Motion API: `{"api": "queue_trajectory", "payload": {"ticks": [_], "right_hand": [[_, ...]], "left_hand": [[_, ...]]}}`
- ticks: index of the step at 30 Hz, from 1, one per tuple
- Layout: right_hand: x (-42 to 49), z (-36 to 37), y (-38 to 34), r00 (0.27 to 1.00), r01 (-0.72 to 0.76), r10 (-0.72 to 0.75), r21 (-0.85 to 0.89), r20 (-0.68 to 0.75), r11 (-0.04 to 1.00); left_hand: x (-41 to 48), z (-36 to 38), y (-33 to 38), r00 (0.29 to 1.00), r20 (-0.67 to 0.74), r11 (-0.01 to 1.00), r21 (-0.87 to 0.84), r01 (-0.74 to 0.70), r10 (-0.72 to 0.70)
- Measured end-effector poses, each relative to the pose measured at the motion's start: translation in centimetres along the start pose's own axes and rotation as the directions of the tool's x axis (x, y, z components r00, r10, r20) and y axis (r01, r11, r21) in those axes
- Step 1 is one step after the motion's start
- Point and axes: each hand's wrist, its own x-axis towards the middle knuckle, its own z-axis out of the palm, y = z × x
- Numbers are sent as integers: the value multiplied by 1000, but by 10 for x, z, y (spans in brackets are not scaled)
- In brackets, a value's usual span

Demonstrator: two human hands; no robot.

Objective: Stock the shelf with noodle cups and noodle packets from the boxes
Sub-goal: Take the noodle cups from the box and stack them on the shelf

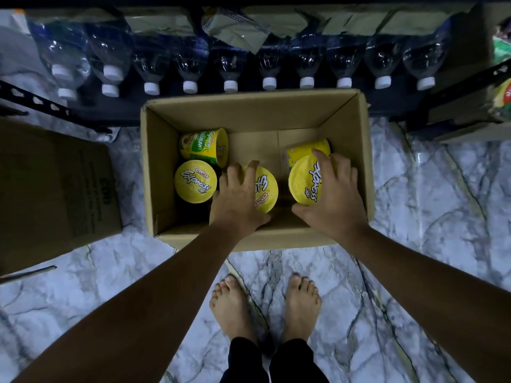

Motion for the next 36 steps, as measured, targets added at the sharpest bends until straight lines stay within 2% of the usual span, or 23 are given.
{"api": "queue_trajectory", "payload": {"ticks": [5, 13, 20, 25, 30, 33, 36], "right_hand": [[5, 0, 8, 992, 22, -18, -30, 127, 999], [10, -1, 8, 983, 90, -80, -55, 165, 994], [-12, -45, -19, 978, 92, -96, 26, 183, 995], [-58, -146, -74, 985, 103, -122, 151, 122, 983], [-118, -285, -150, 985, 169, -170, 221, -16, 961], [-154, -365, -200, 963, 253, -215, 273, -161, 928], [-189, -441, -251, 915, 347, -244, 319, -321, 882]], "left_hand": [[1, 1, 3, 1000, -7, 1000, 8, -21, 21], [6, -1, 6, 1000, 20, 1000, 3, -21, 21], [-26, -41, 16, 999, -45, 986, -163, -36, 29], [-89, -144, 43, 996, -43, 969, -230, -88, 80], [-179, -293, 86, 983, -64, 959, -219, -180, 170], [-236, -382, 113, 953, -185, 931, -234, -281, 242], [-287, -466, 139, 893, -324, 889, -231, -394, 312]]}}
